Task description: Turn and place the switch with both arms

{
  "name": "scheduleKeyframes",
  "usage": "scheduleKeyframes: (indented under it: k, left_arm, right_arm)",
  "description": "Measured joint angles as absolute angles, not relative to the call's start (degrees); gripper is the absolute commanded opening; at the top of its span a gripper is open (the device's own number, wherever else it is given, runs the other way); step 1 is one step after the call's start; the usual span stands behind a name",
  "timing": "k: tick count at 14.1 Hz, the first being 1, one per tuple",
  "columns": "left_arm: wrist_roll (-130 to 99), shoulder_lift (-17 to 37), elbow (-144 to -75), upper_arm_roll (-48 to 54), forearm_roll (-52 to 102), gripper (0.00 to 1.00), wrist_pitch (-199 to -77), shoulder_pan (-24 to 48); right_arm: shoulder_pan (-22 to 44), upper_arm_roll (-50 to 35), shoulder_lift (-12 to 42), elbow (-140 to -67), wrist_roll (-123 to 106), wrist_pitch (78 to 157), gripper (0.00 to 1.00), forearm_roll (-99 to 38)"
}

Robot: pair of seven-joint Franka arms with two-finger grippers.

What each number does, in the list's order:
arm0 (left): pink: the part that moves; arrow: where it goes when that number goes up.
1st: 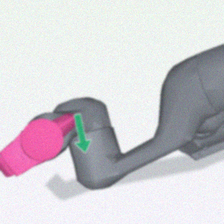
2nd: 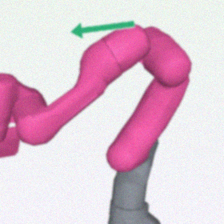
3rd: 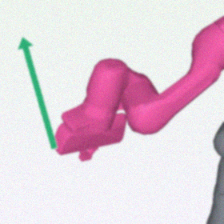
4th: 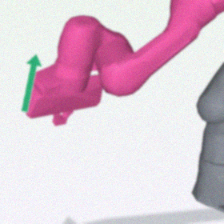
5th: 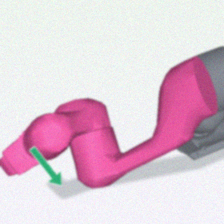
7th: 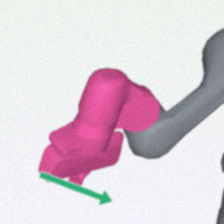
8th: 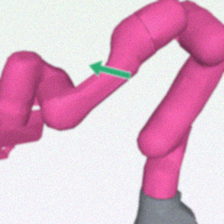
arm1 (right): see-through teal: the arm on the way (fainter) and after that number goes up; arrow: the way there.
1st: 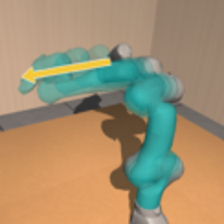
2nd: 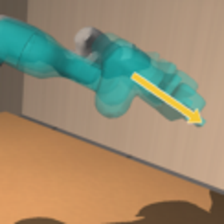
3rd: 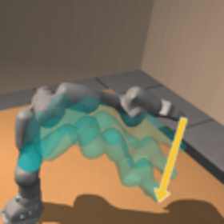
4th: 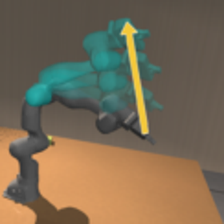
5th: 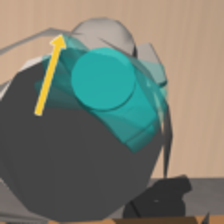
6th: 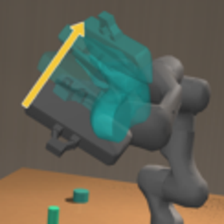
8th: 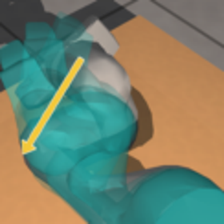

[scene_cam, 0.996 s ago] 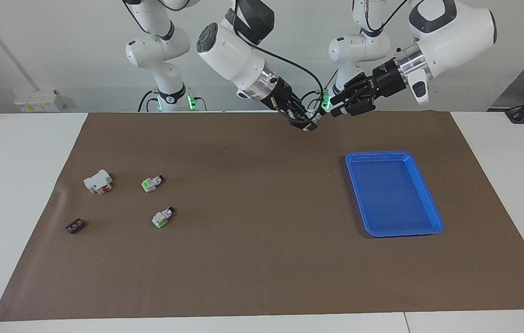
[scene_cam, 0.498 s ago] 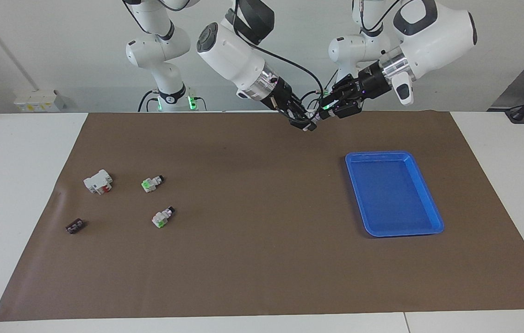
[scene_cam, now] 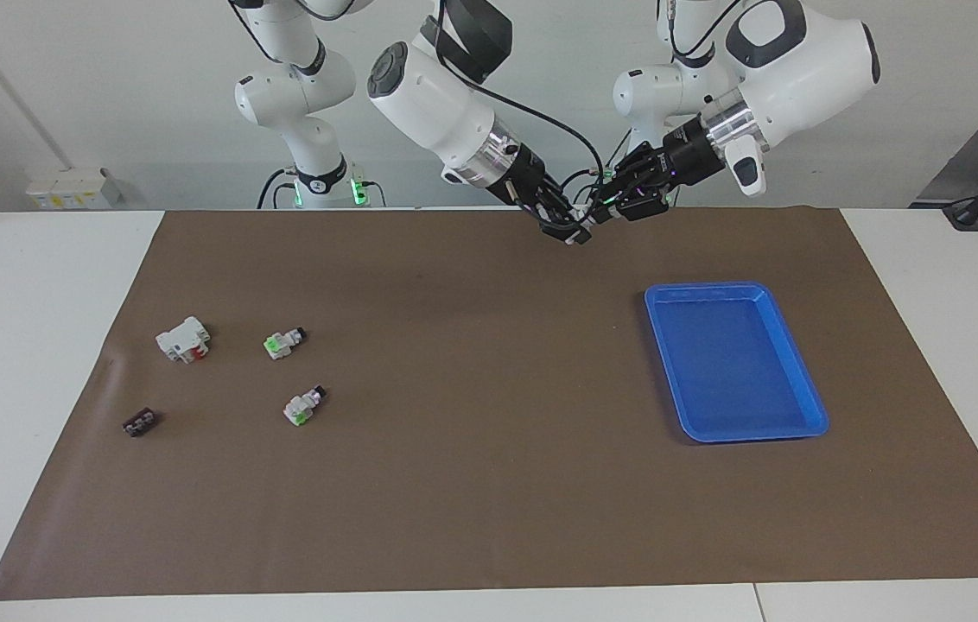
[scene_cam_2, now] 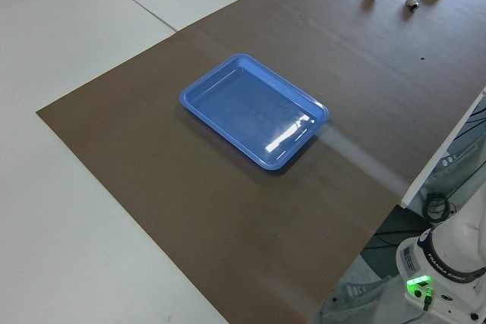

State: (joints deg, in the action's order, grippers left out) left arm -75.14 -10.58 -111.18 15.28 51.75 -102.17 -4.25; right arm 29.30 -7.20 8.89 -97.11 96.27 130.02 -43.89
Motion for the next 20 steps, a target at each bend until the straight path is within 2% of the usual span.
scheduleKeyframes:
  k: [10, 15, 18, 20]
  left_arm:
    - [-76.0, -11.0, -111.2, 15.0, 51.8, 0.47, -102.6, -4.3]
    - [-76.7, -11.2, -111.2, 15.0, 51.7, 0.25, -102.7, -4.3]
    - [-76.8, -11.3, -111.2, 15.0, 51.7, 0.03, -102.9, -4.3]
    - [-76.8, -11.3, -111.2, 15.0, 51.7, 0.00, -102.9, -4.3]
  right_arm:
    - [29.3, -7.1, 8.7, -97.1, 96.3, 130.0, 0.00, -43.9]
    - [29.3, -7.1, 8.7, -97.1, 96.3, 130.0, 0.00, -43.9]
    - [29.3, -7.1, 8.6, -97.1, 96.3, 129.8, 0.00, -43.7]
    - [29.3, -7.0, 8.6, -97.0, 96.3, 129.8, 0.00, -43.6]
